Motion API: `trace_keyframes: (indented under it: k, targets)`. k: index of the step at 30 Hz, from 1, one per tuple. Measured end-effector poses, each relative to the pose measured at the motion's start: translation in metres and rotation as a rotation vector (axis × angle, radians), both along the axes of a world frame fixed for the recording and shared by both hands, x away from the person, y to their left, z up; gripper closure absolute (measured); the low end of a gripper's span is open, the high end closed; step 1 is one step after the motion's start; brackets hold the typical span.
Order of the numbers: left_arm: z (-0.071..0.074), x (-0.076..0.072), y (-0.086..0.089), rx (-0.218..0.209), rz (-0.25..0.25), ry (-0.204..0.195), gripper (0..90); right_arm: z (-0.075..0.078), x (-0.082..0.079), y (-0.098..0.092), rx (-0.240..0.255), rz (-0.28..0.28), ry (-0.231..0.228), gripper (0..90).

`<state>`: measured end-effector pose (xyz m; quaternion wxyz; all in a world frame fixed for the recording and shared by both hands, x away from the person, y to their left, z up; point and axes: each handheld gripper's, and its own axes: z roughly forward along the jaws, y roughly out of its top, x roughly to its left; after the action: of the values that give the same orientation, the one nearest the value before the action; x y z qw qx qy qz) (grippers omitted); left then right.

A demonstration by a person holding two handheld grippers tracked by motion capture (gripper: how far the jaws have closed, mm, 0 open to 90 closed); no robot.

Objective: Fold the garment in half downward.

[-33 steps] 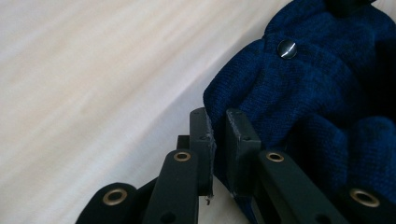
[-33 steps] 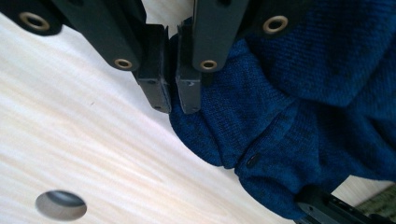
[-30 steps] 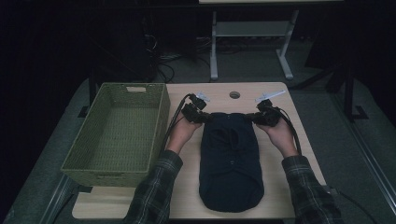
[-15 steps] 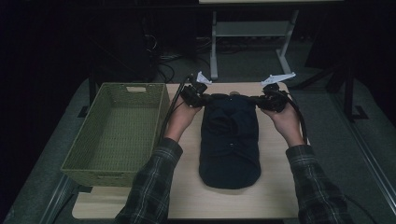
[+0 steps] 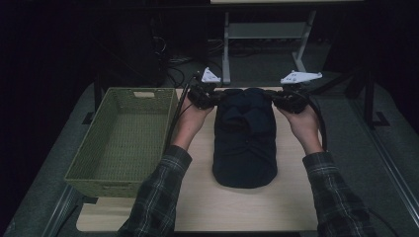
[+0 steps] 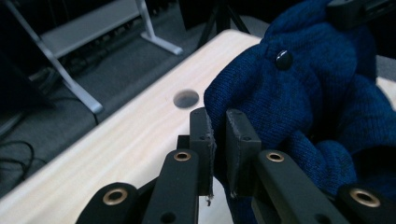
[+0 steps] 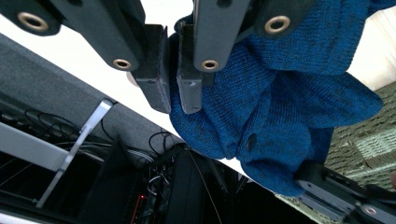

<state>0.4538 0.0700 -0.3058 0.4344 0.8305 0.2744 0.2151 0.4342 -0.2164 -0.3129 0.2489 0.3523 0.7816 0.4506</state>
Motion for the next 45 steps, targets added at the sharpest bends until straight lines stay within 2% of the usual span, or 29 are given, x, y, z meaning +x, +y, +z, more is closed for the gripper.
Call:
trace_keyframes:
  k: [4,7,8,14,22,23,26,32,34,39,40,43,45]
  targets:
    - [-0.007,-0.007,0.002,0.013,-0.021,0.005,82.1,-0.008,-0.003,-0.001,0.000,0.017,0.011,83.8]
    - [-0.017,-0.015,0.004,-0.007,-0.028,0.026,81.9,-0.018,-0.011,-0.003,0.002,0.037,0.031,83.6]
    - [-0.021,-0.020,0.004,-0.016,-0.029,0.033,81.9,-0.022,-0.014,-0.004,0.003,0.047,0.039,83.5]
    - [-0.029,-0.045,0.005,-0.004,-0.055,0.033,81.7,-0.037,-0.039,-0.007,-0.007,0.078,0.034,82.9]
    - [-0.045,-0.069,0.007,-0.001,-0.074,0.053,81.0,-0.055,-0.059,-0.006,-0.010,0.092,0.075,82.2]
    - [-0.047,-0.071,0.008,0.002,-0.074,0.060,81.0,-0.058,-0.061,-0.006,-0.003,0.100,0.097,82.1]
    - [-0.054,-0.075,0.009,-0.015,-0.067,0.081,81.0,-0.064,-0.067,-0.005,0.000,0.103,0.103,82.1]
    - [-0.064,-0.085,0.013,-0.019,-0.076,0.109,80.9,-0.072,-0.076,-0.003,0.005,0.117,0.121,82.0]
    - [-0.066,-0.088,0.014,-0.017,-0.079,0.114,80.9,-0.073,-0.078,-0.003,0.005,0.125,0.133,81.9]
    - [-0.071,-0.094,0.014,0.001,-0.095,0.124,80.9,-0.079,-0.087,-0.003,0.012,0.126,0.128,81.6]
    - [-0.072,-0.095,0.014,0.003,-0.097,0.128,80.9,-0.080,-0.088,-0.003,0.024,0.128,0.141,81.4]
    - [-0.077,-0.099,0.015,0.004,-0.107,0.139,80.7,-0.081,-0.091,-0.004,0.016,0.145,0.163,80.9]
    - [-0.080,-0.102,0.016,0.011,-0.117,0.148,80.5,-0.083,-0.095,-0.006,0.033,0.152,0.160,80.7]
